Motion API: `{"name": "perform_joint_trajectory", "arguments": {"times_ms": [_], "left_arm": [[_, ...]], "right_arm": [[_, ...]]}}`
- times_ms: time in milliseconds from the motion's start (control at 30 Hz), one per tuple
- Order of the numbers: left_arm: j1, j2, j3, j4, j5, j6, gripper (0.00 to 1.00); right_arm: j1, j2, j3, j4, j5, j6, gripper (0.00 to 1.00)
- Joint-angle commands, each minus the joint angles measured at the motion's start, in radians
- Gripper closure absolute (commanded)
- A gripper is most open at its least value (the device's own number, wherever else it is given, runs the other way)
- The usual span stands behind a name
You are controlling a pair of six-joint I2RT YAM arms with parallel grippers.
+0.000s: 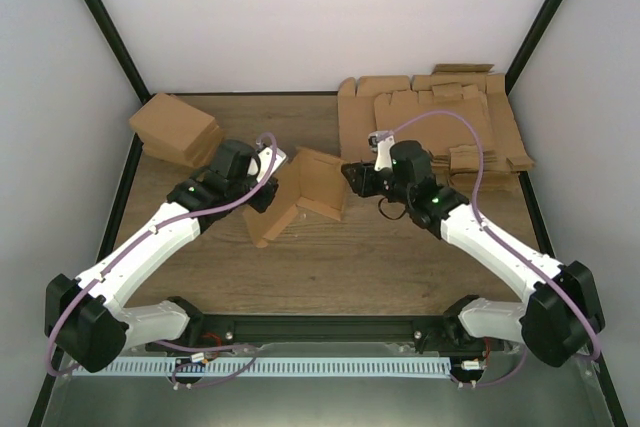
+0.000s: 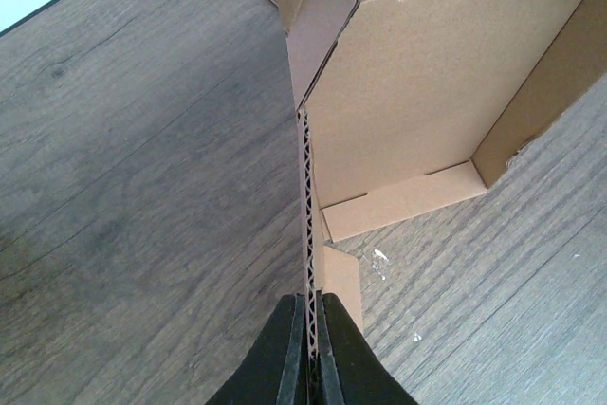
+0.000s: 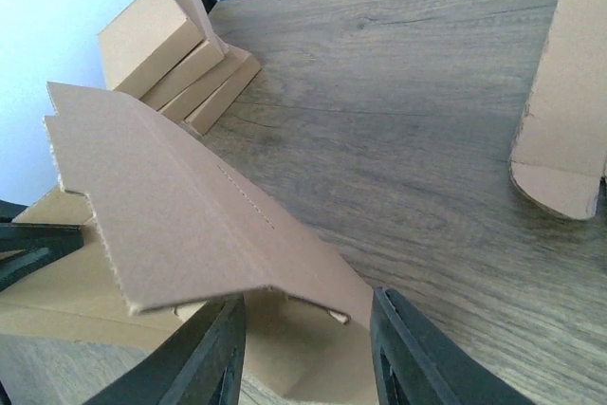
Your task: Fold the paper box
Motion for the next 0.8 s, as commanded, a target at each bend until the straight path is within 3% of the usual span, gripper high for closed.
{"name": "perform_joint_trajectory", "arguments": {"times_ms": [0,100,233,367,767], "left_arm": [[-0.014,0.03,-0.028,-0.08,0.039,0.012,0.96],[-0.014,0.031,-0.026,-0.079,0.043,0.01,0.96],[-0.013,0.034,-0.024,-0.08,0.037,0.011,0.95],[-0.014,0.036,-0.013,-0.085,0.046,0.004,0.9],[-0.013,0.017,0.031,-0.039,0.163,-0.081,0.55]], "right_arm": [[-0.007,0.044,0.082,-0.007,-0.012,-0.039,0.61],[-0.008,0.068,0.087,-0.024,-0.007,-0.043,0.63],[-0.009,0.072,0.069,-0.021,-0.008,-0.04,0.74],[-0.011,0.068,0.054,-0.022,-0.022,-0.039,0.76],[-0.009,0.098,0.052,-0.066,-0.079,-0.12,0.76]]}}
